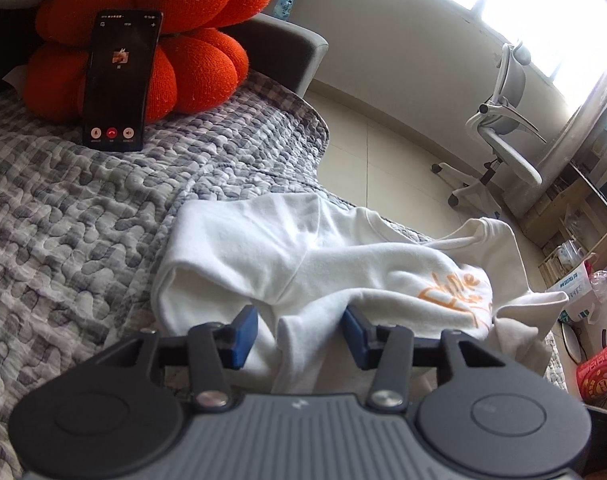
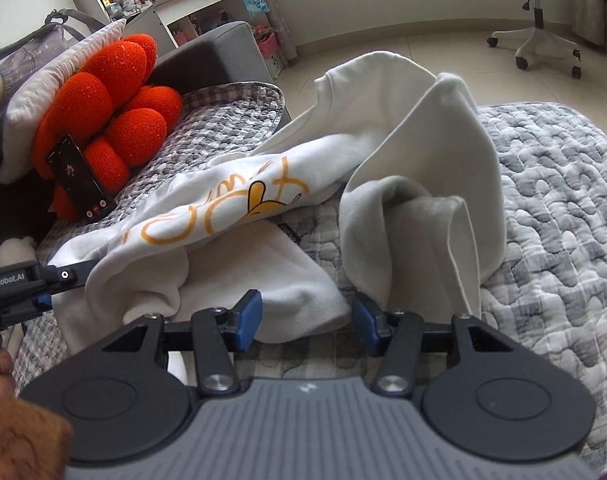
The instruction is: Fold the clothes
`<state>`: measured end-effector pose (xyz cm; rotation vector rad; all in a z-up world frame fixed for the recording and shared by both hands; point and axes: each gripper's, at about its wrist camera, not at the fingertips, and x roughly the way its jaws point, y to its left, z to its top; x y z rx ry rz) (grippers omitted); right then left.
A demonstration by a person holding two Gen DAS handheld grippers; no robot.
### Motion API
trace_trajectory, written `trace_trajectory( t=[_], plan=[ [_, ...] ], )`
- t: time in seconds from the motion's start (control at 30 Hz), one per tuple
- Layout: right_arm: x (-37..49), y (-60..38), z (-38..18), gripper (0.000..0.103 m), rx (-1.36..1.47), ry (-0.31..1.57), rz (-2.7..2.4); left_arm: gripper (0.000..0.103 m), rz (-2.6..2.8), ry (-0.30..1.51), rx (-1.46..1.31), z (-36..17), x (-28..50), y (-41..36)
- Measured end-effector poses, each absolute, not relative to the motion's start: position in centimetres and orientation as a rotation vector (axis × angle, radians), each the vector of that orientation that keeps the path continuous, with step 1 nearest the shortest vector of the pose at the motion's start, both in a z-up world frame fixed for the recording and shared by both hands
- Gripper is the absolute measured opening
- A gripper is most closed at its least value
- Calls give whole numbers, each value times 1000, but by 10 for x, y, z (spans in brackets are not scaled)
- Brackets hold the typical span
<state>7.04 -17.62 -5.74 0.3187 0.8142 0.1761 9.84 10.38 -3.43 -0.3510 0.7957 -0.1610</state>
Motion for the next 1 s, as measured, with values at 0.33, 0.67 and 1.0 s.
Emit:
trace_trajectory(
  t=[0.33, 0.67, 1.0],
  plan=[
    [58, -182, -35, 54, 347, 746, 224, 51, -146, 775, -392, -28, 94, 119],
    [75, -185, -53, 54, 365, 805, 185, 58, -107, 765, -604, -37, 106, 171],
    [79, -183, -58, 54, 338, 816, 180, 58, -111, 746, -630, -27, 98, 175]
  ],
)
